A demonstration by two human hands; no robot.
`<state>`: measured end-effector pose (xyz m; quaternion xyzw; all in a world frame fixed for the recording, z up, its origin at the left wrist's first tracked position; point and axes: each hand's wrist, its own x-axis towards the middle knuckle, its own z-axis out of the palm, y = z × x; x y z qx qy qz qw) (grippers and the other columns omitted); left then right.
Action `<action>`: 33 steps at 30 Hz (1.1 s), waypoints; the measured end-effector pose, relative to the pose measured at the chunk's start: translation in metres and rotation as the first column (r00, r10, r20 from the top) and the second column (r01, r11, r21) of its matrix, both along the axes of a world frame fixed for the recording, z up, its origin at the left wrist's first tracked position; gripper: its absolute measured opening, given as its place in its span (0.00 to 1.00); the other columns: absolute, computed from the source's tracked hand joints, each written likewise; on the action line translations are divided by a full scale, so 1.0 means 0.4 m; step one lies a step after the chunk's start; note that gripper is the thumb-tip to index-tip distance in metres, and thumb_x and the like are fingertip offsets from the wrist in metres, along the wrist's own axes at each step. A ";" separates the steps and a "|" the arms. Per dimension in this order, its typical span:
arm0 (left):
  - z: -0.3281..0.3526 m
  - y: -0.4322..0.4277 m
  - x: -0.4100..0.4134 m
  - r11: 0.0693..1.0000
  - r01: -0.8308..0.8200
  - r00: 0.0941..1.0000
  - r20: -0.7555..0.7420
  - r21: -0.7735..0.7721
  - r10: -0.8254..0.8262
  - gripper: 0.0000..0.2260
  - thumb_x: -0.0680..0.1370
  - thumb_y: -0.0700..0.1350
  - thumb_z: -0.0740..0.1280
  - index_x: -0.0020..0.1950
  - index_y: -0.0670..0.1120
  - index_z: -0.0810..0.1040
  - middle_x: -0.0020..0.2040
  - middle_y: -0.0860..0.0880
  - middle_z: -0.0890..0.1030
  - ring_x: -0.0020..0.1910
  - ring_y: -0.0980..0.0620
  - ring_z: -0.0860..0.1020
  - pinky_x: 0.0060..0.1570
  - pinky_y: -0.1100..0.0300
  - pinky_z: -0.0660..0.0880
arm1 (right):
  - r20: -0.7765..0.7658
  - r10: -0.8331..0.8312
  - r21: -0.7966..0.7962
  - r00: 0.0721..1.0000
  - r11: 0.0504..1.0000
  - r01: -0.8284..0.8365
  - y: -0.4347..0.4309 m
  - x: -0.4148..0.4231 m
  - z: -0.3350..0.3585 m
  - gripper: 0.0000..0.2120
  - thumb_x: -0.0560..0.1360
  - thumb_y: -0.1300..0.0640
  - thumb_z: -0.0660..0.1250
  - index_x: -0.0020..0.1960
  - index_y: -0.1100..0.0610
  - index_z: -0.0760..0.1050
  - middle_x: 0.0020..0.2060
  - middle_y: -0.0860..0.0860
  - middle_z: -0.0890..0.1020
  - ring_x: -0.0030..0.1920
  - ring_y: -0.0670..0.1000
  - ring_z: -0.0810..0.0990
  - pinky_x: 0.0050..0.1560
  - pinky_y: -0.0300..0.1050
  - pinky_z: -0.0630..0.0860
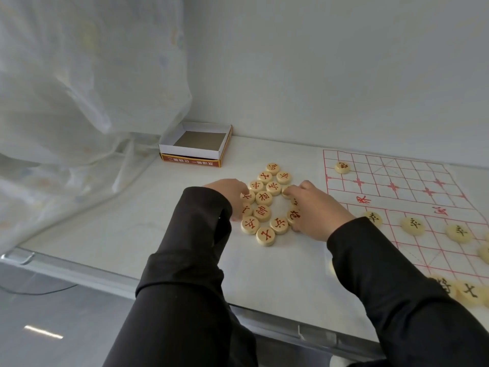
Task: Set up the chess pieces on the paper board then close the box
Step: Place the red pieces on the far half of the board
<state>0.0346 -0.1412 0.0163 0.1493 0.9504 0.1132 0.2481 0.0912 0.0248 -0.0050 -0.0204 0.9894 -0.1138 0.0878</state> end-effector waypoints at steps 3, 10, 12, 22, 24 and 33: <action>-0.008 -0.004 -0.014 0.998 -0.027 1.000 -0.004 0.050 0.027 0.26 0.74 0.37 0.69 0.71 0.47 0.66 0.65 0.46 0.73 0.62 0.46 0.73 0.63 0.55 0.71 | -0.046 0.013 -0.014 0.999 1.000 -0.014 -0.002 -0.001 -0.001 0.29 0.74 0.68 0.62 0.71 0.53 0.61 0.64 0.53 0.66 0.58 0.57 0.75 0.58 0.47 0.74; -0.004 -0.016 -0.026 0.966 -0.106 0.993 0.071 0.235 0.091 0.25 0.74 0.34 0.68 0.69 0.48 0.69 0.60 0.46 0.77 0.42 0.56 0.76 0.47 0.64 0.76 | 0.069 0.008 -0.016 0.998 1.000 -0.007 -0.007 0.012 0.018 0.46 0.68 0.48 0.73 0.75 0.49 0.47 0.71 0.53 0.60 0.62 0.58 0.73 0.59 0.51 0.74; 0.001 -0.018 -0.024 0.969 -0.108 0.992 0.090 0.221 0.090 0.25 0.74 0.34 0.68 0.69 0.48 0.69 0.58 0.46 0.78 0.43 0.54 0.77 0.49 0.63 0.77 | 0.125 0.016 0.004 0.992 1.000 -0.017 -0.019 0.019 0.015 0.53 0.66 0.40 0.73 0.76 0.49 0.40 0.74 0.53 0.54 0.66 0.58 0.69 0.62 0.53 0.71; 0.036 -0.004 0.043 0.999 -0.049 0.984 0.172 -0.015 0.051 0.23 0.73 0.45 0.71 0.65 0.43 0.69 0.58 0.44 0.78 0.56 0.45 0.77 0.57 0.57 0.71 | 0.050 0.024 -0.032 0.998 0.999 -0.023 -0.032 0.015 -0.026 0.50 0.72 0.43 0.68 0.76 0.52 0.34 0.76 0.53 0.45 0.73 0.58 0.55 0.71 0.51 0.59; 0.032 0.009 0.045 0.998 -0.057 0.986 0.158 0.001 0.056 0.24 0.73 0.44 0.71 0.66 0.44 0.67 0.59 0.43 0.77 0.58 0.44 0.76 0.56 0.57 0.71 | 0.046 0.010 -0.130 0.999 0.992 -0.004 -0.015 0.011 -0.015 0.51 0.70 0.50 0.72 0.76 0.50 0.36 0.76 0.51 0.45 0.73 0.56 0.58 0.70 0.50 0.62; 0.005 0.050 0.038 1.000 -0.028 0.996 0.087 -0.013 0.029 0.43 0.68 0.49 0.76 0.74 0.47 0.54 0.66 0.44 0.71 0.58 0.44 0.76 0.58 0.52 0.75 | 0.058 -0.039 -0.137 0.998 0.989 0.047 0.044 0.016 0.026 0.47 0.68 0.61 0.73 0.76 0.46 0.46 0.68 0.53 0.64 0.61 0.54 0.73 0.56 0.44 0.72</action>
